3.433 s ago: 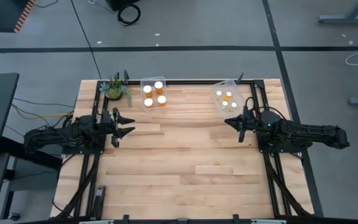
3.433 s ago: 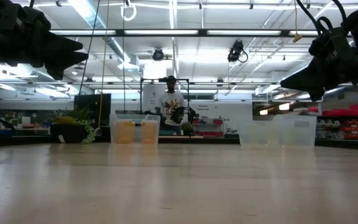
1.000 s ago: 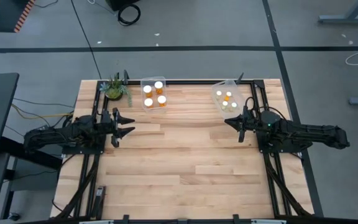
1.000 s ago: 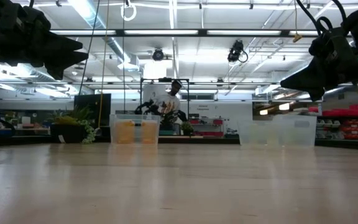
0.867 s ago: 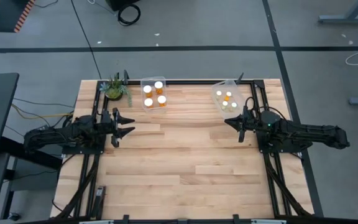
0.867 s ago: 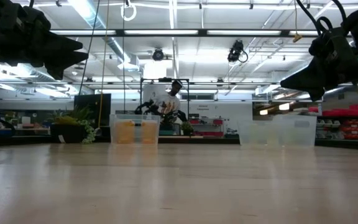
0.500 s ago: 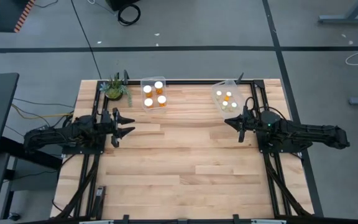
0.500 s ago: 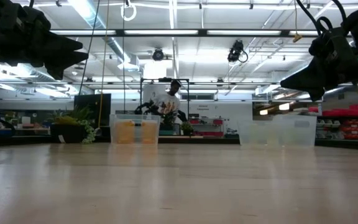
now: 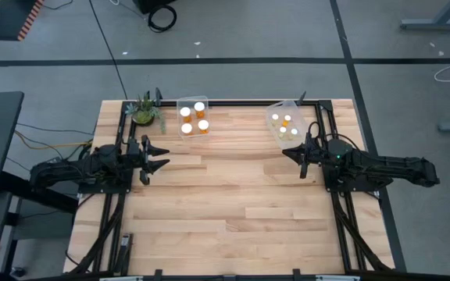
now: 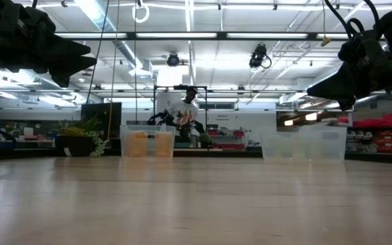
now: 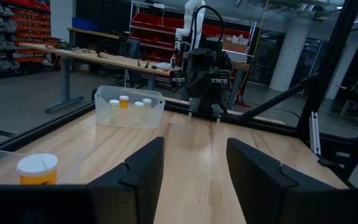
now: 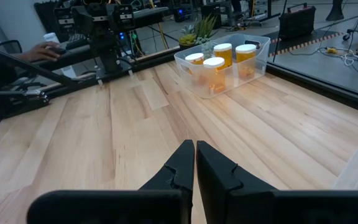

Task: Pick and place medicine bottles into bin by pill shape (circle, oval)
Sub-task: Return to Home Position

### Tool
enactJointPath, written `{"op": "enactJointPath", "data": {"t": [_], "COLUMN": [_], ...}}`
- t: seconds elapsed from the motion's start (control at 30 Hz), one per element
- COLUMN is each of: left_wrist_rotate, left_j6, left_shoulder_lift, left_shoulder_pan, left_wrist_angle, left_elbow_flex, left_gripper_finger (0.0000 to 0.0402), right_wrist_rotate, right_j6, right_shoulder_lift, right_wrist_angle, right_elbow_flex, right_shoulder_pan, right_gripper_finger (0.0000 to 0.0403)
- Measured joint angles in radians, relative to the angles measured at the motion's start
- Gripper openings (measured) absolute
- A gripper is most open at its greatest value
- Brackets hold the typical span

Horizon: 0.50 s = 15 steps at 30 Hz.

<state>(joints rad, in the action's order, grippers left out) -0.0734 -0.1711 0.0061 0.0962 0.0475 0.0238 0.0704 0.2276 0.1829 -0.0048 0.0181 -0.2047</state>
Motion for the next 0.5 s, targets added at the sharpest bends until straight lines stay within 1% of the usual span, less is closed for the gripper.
{"op": "enactJointPath", "data": {"t": [0.33, 0.5], "left_wrist_rotate": [0.0, 0.0], "left_j6": [0.0, 0.0], "left_shoulder_lift": [0.0, 0.0], "left_shoulder_pan": [0.0, 0.0], "left_wrist_angle": [0.0, 0.0], "left_elbow_flex": [0.0, 0.0], "left_gripper_finger": [0.0188, 0.0182], "right_wrist_rotate": [0.0, 0.0], "right_j6": [0.0, 0.0], "right_shoulder_lift": [0.0, 0.0], "right_wrist_angle": [0.0, 0.0], "right_elbow_flex": [0.0, 0.0], "right_shoulder_pan": [0.0, 0.0], "right_gripper_finger": [0.0023, 0.0023]}}
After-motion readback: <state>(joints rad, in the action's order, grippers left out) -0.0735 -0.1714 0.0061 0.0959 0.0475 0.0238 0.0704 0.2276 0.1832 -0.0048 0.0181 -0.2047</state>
